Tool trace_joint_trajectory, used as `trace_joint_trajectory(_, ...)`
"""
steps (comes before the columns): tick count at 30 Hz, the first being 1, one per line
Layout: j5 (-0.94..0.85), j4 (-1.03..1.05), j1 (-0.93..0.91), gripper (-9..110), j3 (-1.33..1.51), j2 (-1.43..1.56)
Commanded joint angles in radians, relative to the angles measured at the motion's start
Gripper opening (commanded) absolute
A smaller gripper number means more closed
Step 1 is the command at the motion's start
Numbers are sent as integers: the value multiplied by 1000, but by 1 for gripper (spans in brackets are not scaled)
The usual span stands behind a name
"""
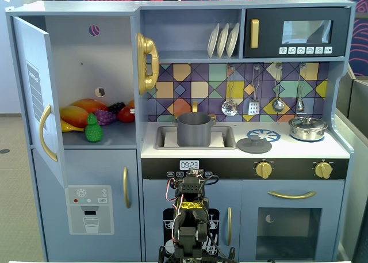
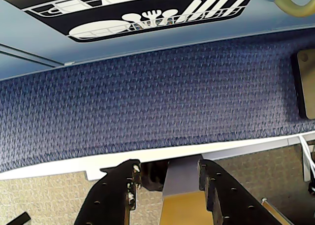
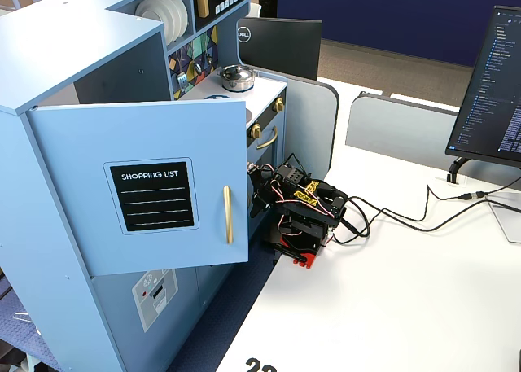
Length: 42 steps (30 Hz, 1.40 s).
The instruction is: Pick up the green pineapple from the left cabinet and place it in the gray recipient
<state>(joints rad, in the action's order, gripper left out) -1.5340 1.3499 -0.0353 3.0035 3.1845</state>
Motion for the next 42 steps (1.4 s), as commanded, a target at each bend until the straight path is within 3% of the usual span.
trace_joint_trajectory(1, -8, 181, -31, 0, -2, -6)
trace_joint_trajectory(12, -8, 181, -32, 0, -2, -6)
trace_joint_trajectory(17, -8, 127, 114, 0, -2, -8)
trace_joint_trajectory(21, 34, -210, 405, 0, -17, -9)
trace_joint_trajectory(23, 103, -514, 554, 0, -32, -14)
trace_joint_trajectory(26, 75, -1083, 715, 0, -32, -89)
trace_joint_trajectory(27, 37, -1177, 755, 0, -66, -117)
trace_joint_trajectory(31, -32, -1296, 853, 6, -290, -288)
trace_joint_trajectory(34, -75, -1328, 856, 15, -428, -414)
trace_joint_trajectory(42, -77, -1378, 813, 26, -621, -634)
